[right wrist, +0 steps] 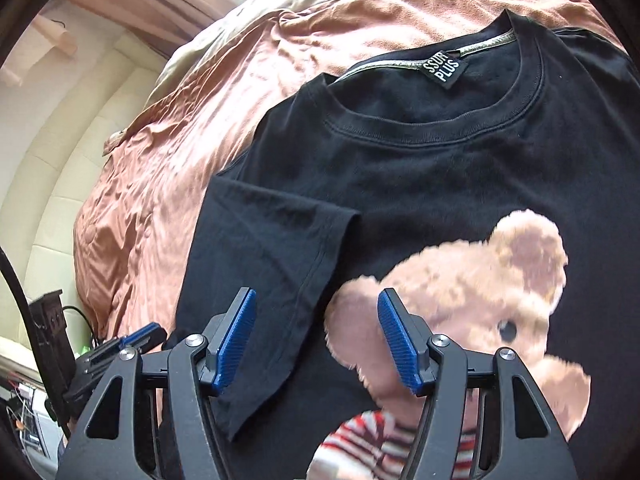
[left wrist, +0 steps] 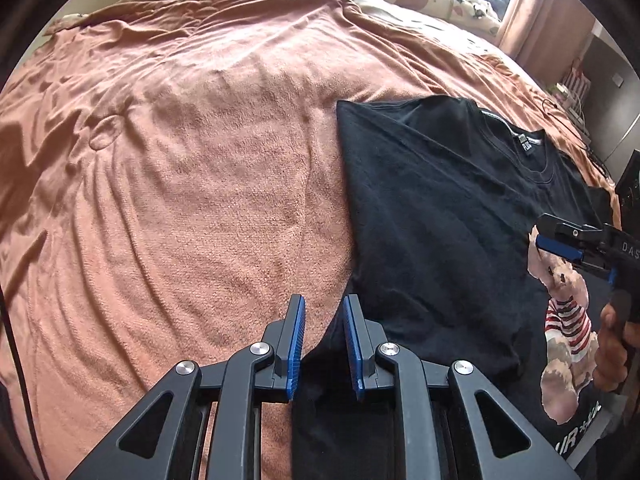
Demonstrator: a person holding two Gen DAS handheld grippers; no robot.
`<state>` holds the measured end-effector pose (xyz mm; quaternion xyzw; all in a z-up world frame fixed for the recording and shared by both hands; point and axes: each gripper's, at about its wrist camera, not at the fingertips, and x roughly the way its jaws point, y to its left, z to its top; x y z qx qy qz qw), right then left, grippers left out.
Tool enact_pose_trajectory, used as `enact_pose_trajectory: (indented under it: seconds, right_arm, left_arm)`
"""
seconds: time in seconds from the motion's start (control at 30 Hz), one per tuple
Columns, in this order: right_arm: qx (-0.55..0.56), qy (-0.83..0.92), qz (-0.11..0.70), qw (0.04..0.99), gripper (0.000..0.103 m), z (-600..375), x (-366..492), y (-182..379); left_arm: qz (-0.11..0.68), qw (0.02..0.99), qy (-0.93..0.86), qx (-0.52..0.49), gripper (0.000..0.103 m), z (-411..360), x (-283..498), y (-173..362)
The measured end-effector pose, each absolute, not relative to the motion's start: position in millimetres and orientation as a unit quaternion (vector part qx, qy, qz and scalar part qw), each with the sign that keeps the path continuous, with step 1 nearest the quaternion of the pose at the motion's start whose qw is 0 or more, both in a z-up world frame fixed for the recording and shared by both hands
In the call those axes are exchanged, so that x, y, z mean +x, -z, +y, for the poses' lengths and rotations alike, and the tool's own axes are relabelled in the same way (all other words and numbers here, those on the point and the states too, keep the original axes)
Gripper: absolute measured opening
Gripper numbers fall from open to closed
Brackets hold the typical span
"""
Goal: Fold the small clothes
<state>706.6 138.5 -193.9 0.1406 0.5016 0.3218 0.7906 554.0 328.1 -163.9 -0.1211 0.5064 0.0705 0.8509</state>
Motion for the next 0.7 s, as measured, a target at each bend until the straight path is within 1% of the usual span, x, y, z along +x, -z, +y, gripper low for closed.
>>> enact_pose_trajectory:
  seconds: [0.07,0.1,0.13,0.17,0.23,0.27,0.3,0.33,0.4,0.6,0.63,0.7]
  right_arm:
    - [0.135,-0.320,0.496,0.796,0.061,140,710,195]
    - [0.133,-0.322,0.491,0.798,0.059,142,711,195]
    - [0.131,-0.322,0.487,0.802,0.053,145,713,195]
    - [0.127,-0.318,0.485,0.805,0.050,148,715,195]
    - [0.125,-0.315,0.486,0.806,0.033,152,718,198]
    - [0.126,-0.320,0.486,0.804,0.028,156,720,199]
    - [0.122,-0.320,0.486,0.804,0.017,158,720,200]
    - [0.114,-0.314,0.487,0.807,0.005,159,721,201]
    - [0.103,-0.306,0.485,0.813,0.000,157,722,203]
    - [0.098,-0.271,0.486,0.825,0.000,151,715,200]
    - [0.095,-0.269,0.486,0.826,0.000,151,714,198]
    - [0.087,-0.261,0.491,0.826,0.000,153,713,194]
  left_arm:
    - [0.508,0.849,-0.066,-0.128,0.021,329,554,168]
    - [0.511,0.848,-0.065,-0.127,0.021,328,555,170]
    - [0.514,0.846,-0.063,-0.131,0.021,328,555,172]
    - [0.514,0.844,-0.060,-0.138,0.021,329,554,173]
    - [0.514,0.844,-0.055,-0.142,0.021,329,554,173]
    - [0.515,0.844,-0.056,-0.135,0.021,328,555,174]
    - [0.517,0.844,-0.055,-0.127,0.020,326,555,174]
    - [0.520,0.843,-0.054,-0.122,0.016,324,556,175]
    - [0.523,0.842,-0.058,-0.121,0.012,323,555,176]
    - [0.524,0.836,-0.077,-0.142,0.011,327,553,179]
    - [0.525,0.834,-0.081,-0.147,0.012,328,552,178]
    - [0.528,0.833,-0.091,-0.137,0.019,327,551,175]
